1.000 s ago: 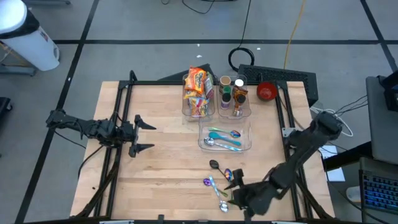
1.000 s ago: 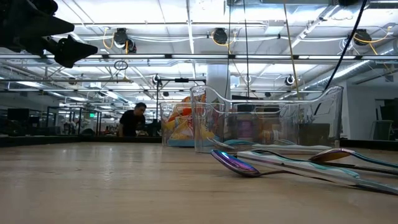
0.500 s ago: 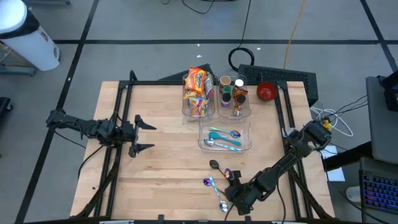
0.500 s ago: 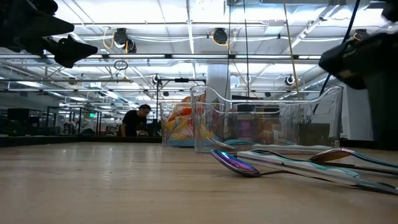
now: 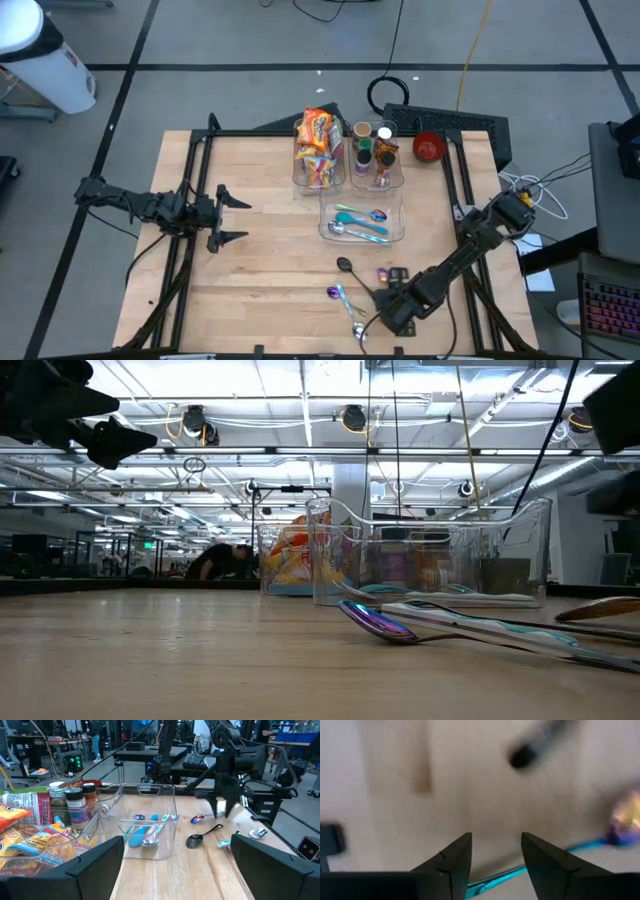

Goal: Pick & Place Food Item
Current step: Put the right blue green spoon into the bottom transparent bin

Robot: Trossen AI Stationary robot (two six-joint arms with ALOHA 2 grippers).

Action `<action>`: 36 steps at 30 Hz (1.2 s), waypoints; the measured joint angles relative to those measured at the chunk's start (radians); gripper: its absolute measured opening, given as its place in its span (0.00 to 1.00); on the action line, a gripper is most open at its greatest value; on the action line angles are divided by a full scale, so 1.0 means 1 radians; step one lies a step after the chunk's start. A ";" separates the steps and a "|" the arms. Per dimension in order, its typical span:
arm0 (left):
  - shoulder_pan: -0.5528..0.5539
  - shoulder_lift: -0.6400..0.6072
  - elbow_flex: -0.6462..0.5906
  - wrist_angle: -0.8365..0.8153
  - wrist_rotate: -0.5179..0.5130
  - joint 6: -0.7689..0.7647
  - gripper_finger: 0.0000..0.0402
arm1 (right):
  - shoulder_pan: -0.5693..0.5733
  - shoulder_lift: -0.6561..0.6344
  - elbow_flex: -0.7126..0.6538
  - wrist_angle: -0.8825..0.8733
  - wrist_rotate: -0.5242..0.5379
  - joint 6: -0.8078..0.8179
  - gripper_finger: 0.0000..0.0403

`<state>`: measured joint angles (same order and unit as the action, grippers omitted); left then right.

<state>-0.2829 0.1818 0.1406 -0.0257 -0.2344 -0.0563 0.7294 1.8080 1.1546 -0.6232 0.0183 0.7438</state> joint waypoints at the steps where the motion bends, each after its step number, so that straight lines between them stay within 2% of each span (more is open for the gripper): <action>1: 0.000 0.000 0.000 0.001 0.000 0.000 0.93 | 0.003 -0.011 0.000 -0.031 -0.006 0.023 0.40; 7: 0.000 0.000 0.000 0.000 0.000 0.000 0.93 | 0.018 -0.103 0.000 -0.136 0.014 0.150 0.38; 14: 0.000 0.000 0.000 0.000 0.000 0.000 0.93 | 0.039 -0.178 -0.025 -0.193 0.201 0.273 0.38; 20: 0.000 0.000 0.000 0.000 0.000 0.000 0.93 | 0.031 -0.180 -0.126 -0.117 0.212 0.318 0.38; 29: 0.000 0.000 0.000 0.000 0.000 0.000 0.93 | -0.002 -0.186 -0.312 0.125 0.217 0.306 0.38; 32: 0.000 0.000 0.000 0.000 0.000 0.000 0.93 | -0.003 -0.185 -0.328 0.122 0.218 0.295 0.34; 36: 0.000 0.000 0.000 0.000 0.000 0.000 0.93 | -0.003 -0.193 -0.329 0.119 0.222 0.277 0.20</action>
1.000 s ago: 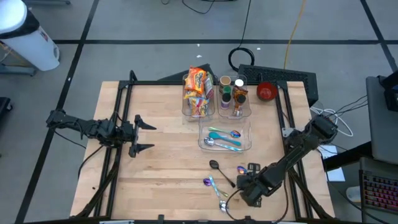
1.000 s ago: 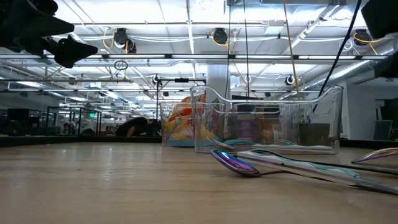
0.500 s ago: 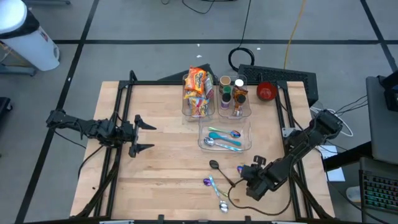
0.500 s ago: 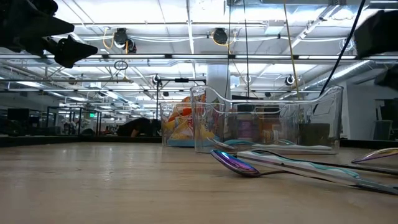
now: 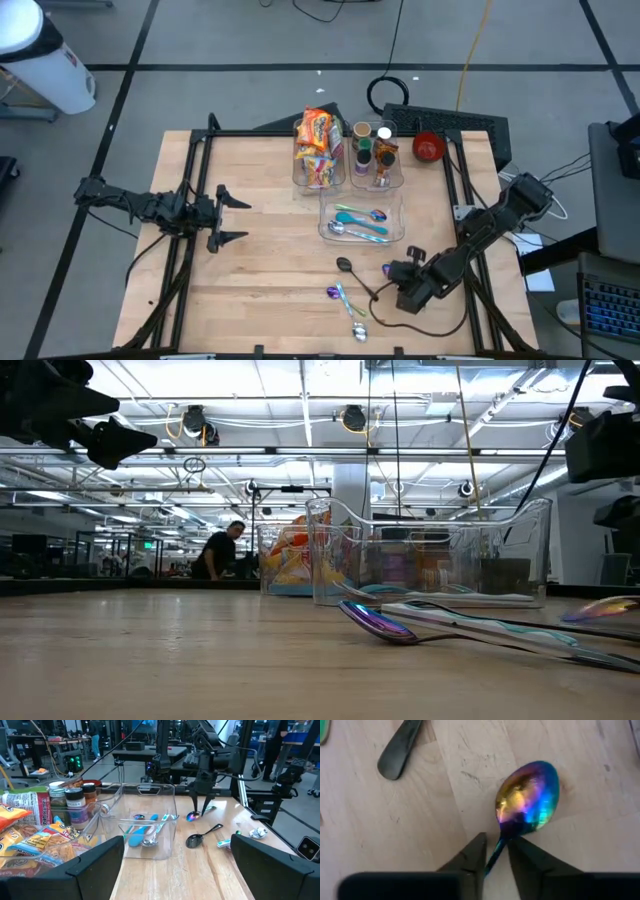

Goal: Pick & Place Food Item
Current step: Put the right blue green spoon into the bottom transparent bin

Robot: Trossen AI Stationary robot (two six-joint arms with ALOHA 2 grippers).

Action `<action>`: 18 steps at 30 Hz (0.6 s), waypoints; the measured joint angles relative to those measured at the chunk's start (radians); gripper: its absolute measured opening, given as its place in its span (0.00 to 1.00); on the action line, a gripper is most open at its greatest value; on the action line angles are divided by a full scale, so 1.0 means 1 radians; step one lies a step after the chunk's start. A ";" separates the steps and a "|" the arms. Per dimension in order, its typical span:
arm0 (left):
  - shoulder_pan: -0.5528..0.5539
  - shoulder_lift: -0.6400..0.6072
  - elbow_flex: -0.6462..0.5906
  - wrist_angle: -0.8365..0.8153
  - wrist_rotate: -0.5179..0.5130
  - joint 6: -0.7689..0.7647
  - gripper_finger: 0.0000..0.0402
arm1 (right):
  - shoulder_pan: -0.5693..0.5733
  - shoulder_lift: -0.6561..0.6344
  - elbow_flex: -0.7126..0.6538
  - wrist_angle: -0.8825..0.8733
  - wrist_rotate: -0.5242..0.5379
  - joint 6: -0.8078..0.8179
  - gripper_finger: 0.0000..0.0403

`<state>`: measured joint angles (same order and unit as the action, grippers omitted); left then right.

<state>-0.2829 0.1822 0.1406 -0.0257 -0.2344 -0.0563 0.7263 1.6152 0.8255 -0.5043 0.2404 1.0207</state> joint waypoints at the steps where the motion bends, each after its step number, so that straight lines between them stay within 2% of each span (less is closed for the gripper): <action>1: 0.000 0.000 0.000 0.000 0.000 0.000 0.93 | -0.001 -0.004 0.000 0.000 0.001 -0.008 0.16; 5: 0.000 0.000 0.000 0.000 0.000 0.000 0.93 | -0.001 -0.030 -0.002 -0.003 0.009 -0.036 0.02; 14: 0.000 0.000 0.000 0.000 0.000 0.000 0.93 | -0.001 -0.206 -0.007 0.028 0.071 -0.133 0.01; 18: 0.000 0.000 0.000 0.000 0.000 0.000 0.93 | -0.001 -0.314 -0.005 0.128 0.127 -0.277 0.00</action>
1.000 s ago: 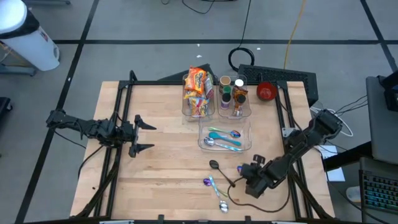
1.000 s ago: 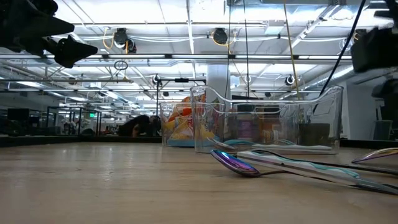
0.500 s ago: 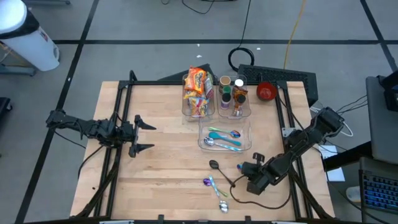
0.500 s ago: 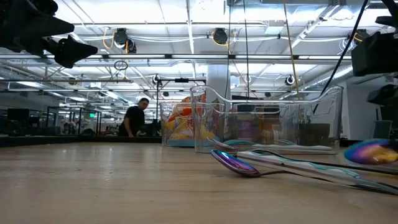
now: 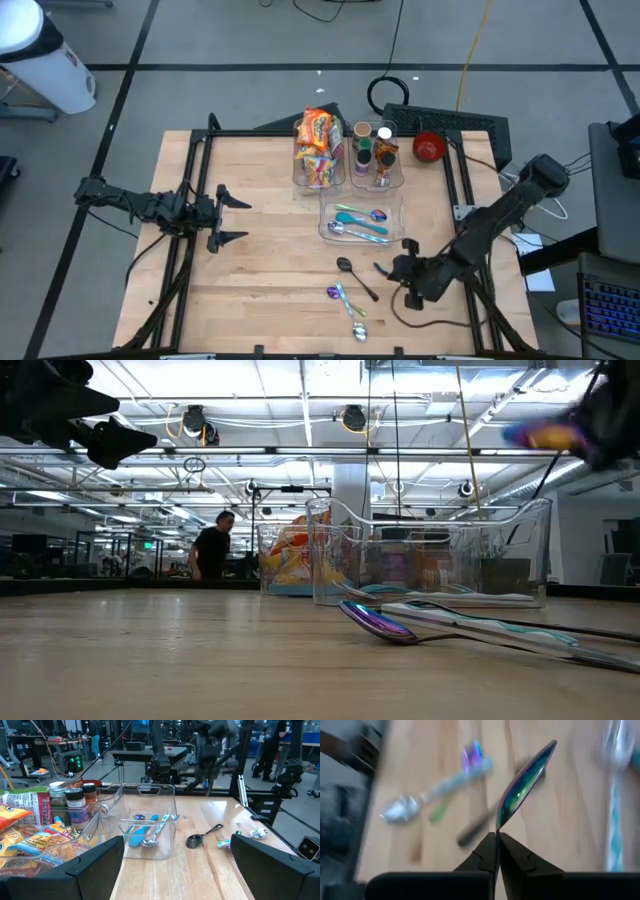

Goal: Pick & Place Food Item
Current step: Put the right blue green spoon into the bottom transparent bin, then put the black spoon into the bottom transparent bin

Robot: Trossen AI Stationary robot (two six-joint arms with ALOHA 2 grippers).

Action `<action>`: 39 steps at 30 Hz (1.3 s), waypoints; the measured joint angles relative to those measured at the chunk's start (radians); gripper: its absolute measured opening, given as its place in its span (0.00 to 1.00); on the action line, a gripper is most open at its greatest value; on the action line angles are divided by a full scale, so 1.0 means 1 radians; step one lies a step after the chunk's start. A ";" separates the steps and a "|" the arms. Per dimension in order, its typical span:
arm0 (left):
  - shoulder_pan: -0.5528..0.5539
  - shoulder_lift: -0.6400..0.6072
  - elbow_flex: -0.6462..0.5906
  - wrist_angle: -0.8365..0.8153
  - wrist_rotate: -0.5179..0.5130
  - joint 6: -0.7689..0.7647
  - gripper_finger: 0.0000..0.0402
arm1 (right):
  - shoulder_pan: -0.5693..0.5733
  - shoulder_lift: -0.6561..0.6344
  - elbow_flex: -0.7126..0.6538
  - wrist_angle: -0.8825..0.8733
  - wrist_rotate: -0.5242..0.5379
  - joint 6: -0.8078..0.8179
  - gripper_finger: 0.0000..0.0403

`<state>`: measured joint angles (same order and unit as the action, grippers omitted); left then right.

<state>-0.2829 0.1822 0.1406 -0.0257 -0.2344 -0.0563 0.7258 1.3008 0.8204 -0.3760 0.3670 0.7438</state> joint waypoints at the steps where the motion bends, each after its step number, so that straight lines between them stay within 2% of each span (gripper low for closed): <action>1: 0.000 0.000 0.000 0.000 0.000 0.000 0.93 | 0.000 -0.024 0.000 0.030 0.017 -0.050 0.00; 7: 0.000 0.000 0.000 0.000 0.000 0.000 0.93 | -0.050 -0.145 0.002 0.238 0.231 -0.451 0.00; 9: 0.000 0.000 0.000 0.000 0.000 0.000 0.93 | -0.094 -0.166 0.002 0.310 0.268 -0.589 0.00; 12: 0.000 0.000 0.000 0.000 0.000 0.000 0.93 | -0.177 -0.172 -0.005 0.426 0.252 -0.756 0.00; 16: 0.000 0.000 0.000 0.000 0.000 0.000 0.93 | -0.302 -0.149 -0.054 0.538 0.201 -0.871 0.00; 20: 0.000 0.000 0.000 0.001 0.000 0.000 0.93 | -0.438 -0.128 -0.133 0.530 0.151 -0.889 0.00; 24: 0.000 0.000 0.000 0.000 0.000 0.000 0.93 | -0.549 -0.108 -0.226 0.525 0.070 -0.808 0.00; 27: 0.000 0.000 0.000 0.000 0.000 0.000 0.93 | -0.594 -0.107 -0.283 0.539 0.020 -0.760 0.01; 31: 0.000 0.000 0.000 0.000 0.000 0.000 0.93 | -0.615 -0.107 -0.340 0.587 0.022 -0.735 0.04; 34: 0.000 0.000 0.000 0.000 0.000 0.000 0.93 | -0.616 -0.107 -0.356 0.617 0.021 -0.706 0.10; 39: 0.000 0.000 0.000 0.000 0.000 0.000 0.93 | -0.615 -0.107 -0.357 0.668 0.022 -0.690 0.28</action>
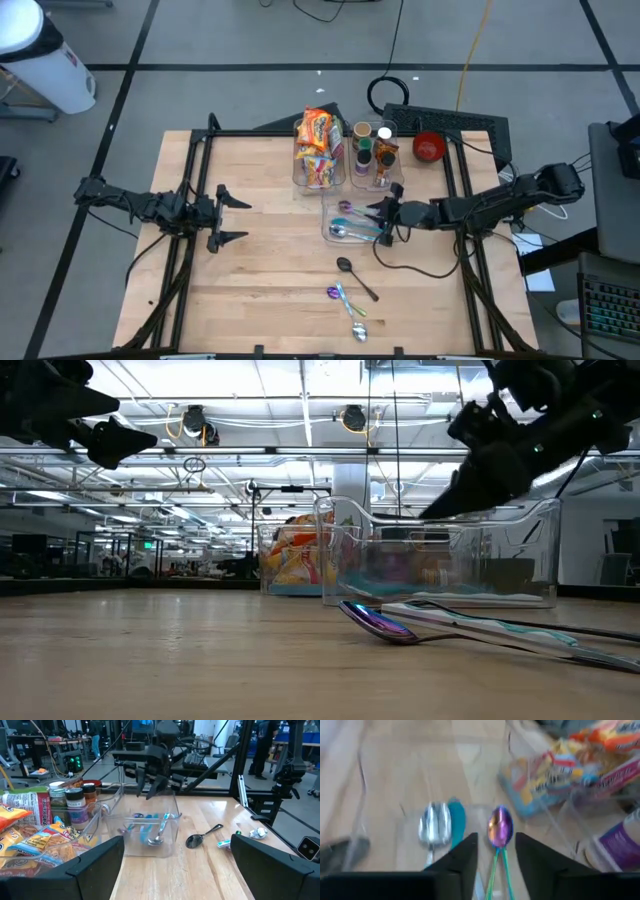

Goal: Pick & Place Food Item
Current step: Put the black spoon into the bottom transparent bin

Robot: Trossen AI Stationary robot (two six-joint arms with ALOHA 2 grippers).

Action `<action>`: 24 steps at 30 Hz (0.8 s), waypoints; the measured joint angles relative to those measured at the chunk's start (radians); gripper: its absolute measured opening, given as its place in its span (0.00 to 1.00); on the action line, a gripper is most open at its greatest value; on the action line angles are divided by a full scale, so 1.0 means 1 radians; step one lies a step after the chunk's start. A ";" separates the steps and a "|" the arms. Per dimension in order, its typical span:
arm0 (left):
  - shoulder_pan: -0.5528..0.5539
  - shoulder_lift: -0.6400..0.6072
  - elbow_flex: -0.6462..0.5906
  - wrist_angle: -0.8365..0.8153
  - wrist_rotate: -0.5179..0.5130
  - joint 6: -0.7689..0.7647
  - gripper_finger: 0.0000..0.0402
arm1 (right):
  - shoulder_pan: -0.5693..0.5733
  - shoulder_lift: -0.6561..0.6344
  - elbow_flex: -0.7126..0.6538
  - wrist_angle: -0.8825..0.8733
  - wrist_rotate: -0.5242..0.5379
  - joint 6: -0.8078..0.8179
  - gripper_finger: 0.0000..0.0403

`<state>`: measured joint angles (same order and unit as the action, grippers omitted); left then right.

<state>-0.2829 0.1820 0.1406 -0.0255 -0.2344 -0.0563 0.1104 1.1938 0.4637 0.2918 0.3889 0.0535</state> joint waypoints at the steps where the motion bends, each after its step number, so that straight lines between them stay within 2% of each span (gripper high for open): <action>1: 0.000 0.000 0.000 0.000 0.000 0.000 0.93 | 0.000 0.000 0.000 0.025 0.000 0.006 0.32; 4: 0.000 0.000 0.000 0.000 0.000 0.000 0.93 | 0.019 0.000 0.000 0.120 -0.033 0.010 0.41; 7: 0.000 0.000 0.000 0.000 0.000 0.000 0.93 | 0.063 0.000 0.000 0.286 -0.170 0.026 0.49; 11: 0.000 0.000 0.000 0.000 0.000 0.000 0.93 | 0.160 0.000 0.000 0.537 -0.360 0.156 0.56; 14: 0.000 0.000 0.000 0.000 0.000 0.000 0.93 | 0.265 -0.001 0.000 0.652 -0.445 0.200 0.58; 20: 0.000 0.000 0.000 0.000 0.000 0.000 0.93 | 0.503 0.089 0.001 0.880 -0.468 0.133 0.59; 22: 0.000 0.000 0.000 0.000 0.000 0.000 0.93 | 0.553 0.137 0.016 0.960 -0.468 0.138 0.57; 24: 0.000 0.000 0.000 0.000 0.000 0.000 0.93 | 0.585 0.172 0.045 0.967 -0.467 0.155 0.56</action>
<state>-0.2829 0.1819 0.1408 -0.0256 -0.2344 -0.0564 0.6956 1.3663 0.5084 1.2589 -0.0783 0.2085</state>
